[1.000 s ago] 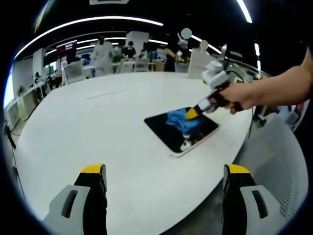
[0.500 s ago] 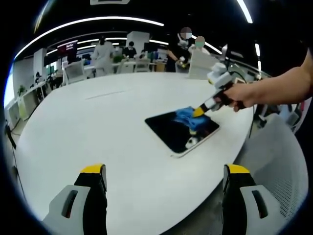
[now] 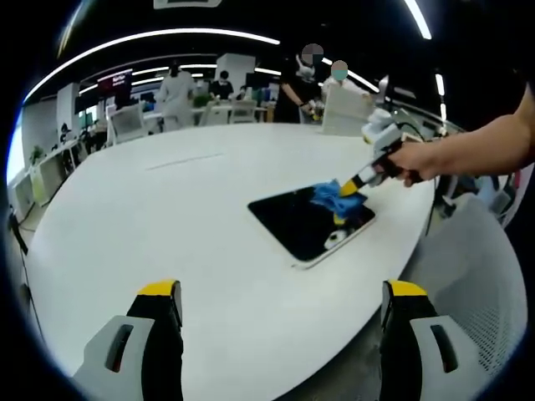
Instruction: Wipe the mirror surface with the cleaning cloth until all visible marks leave the cleaned area.
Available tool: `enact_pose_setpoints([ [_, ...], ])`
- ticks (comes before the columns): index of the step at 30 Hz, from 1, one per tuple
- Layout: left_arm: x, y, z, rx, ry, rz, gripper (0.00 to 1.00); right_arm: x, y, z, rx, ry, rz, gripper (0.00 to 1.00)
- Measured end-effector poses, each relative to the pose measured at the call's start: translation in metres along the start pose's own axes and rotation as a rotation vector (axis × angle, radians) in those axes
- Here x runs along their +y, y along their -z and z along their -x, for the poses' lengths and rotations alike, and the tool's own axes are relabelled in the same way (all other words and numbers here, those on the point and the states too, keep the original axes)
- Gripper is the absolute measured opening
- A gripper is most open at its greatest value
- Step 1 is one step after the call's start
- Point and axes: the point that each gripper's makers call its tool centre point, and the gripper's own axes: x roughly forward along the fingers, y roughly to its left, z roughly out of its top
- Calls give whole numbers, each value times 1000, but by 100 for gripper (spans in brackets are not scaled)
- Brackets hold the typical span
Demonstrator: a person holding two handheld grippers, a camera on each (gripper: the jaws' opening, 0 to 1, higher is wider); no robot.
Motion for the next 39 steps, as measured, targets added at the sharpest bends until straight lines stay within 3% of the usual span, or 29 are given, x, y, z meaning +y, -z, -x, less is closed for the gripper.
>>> enact_pose_setpoints([
  [22,1,0,0,1,-4,4,99,-10,3,6,19,32,-3,0],
  [25,1,0,0,-1,-5,5,99,-10,3,5,19,47,27,0],
  [39,-2,2,-1,11,7,-9,99,-9,3,5,-27,86,64,0],
])
